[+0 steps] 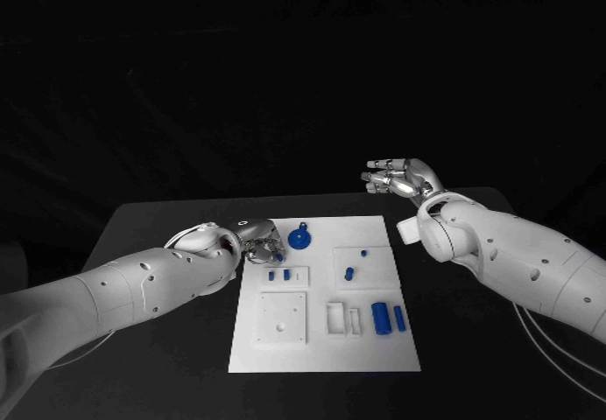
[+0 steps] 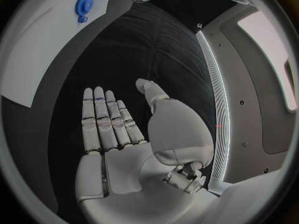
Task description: Assemble the parts on the task board
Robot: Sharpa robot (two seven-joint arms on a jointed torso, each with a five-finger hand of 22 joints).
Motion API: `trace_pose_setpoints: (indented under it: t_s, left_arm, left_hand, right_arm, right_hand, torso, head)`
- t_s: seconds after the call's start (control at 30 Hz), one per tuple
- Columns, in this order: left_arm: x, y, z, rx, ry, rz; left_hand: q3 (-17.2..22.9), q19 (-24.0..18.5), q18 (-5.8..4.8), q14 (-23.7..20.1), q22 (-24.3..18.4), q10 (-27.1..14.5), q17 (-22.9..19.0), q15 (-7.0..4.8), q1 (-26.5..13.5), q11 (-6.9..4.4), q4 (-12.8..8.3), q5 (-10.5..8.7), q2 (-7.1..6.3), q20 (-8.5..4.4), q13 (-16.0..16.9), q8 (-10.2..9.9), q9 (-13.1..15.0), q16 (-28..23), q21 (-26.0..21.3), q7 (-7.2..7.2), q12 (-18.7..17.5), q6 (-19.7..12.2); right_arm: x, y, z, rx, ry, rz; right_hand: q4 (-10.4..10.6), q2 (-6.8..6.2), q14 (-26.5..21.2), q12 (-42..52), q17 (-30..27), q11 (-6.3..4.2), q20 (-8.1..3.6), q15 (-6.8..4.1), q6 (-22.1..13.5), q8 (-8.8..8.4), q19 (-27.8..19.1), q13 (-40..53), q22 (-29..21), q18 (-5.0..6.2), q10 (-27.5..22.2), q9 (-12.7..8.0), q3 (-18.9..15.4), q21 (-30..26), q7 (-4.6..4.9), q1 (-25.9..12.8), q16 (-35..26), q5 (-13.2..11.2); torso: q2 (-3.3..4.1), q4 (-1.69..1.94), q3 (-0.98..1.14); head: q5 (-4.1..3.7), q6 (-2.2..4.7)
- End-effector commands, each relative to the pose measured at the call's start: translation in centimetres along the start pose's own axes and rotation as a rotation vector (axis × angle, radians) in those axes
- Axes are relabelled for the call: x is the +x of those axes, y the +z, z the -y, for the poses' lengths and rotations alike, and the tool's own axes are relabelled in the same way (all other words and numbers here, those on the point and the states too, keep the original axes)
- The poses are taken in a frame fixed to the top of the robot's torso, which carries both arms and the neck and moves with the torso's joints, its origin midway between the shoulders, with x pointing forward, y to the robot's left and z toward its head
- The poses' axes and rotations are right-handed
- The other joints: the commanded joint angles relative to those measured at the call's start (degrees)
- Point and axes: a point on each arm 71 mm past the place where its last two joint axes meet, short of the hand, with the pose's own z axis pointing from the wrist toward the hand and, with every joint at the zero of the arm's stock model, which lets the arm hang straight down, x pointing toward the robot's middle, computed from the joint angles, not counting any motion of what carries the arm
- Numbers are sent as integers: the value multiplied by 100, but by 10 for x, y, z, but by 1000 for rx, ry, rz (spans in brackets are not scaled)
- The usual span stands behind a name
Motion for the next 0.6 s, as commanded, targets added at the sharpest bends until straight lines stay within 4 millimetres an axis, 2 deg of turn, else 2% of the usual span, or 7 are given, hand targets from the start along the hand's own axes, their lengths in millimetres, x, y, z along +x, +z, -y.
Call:
trace_pose_setpoints:
  t_s: [0.03, 0.6]
  left_arm:
    - [2, 1, 2, -4, -4, -4]
    - [5, 8, 10, -2, -15, -32]
  left_hand:
    - [-1, -5, 62, -50, 112, -36, -4, 6, 4, -15, 11, 2, 40, 3, -2, 37, 9, 2, -34, 24, 23, 10]
    - [0, 6, 63, -42, 110, -39, -5, 5, -3, -14, 19, -4, 47, 3, -1, 36, 9, 11, -40, 24, 25, 7]
  right_arm:
    - [2, 0, -1, -10, 4, -15]
    - [3, 0, -2, -14, 5, -17]
  right_hand:
    - [26, 1, 5, 27, -8, 2, -12, 0, 56, -16, 16, -5, -7, 73, 6, -2, 13, -22, -17, -59, -30, 20]
    - [26, 1, 5, 27, -8, 2, -12, 0, 56, -16, 16, -5, -7, 73, 6, -2, 13, -22, -17, -59, -30, 20]
  torso:
    - [0, 3, -1]
    - [0, -1, 9]
  head:
    - [-6, -1]
    - [-2, 9]
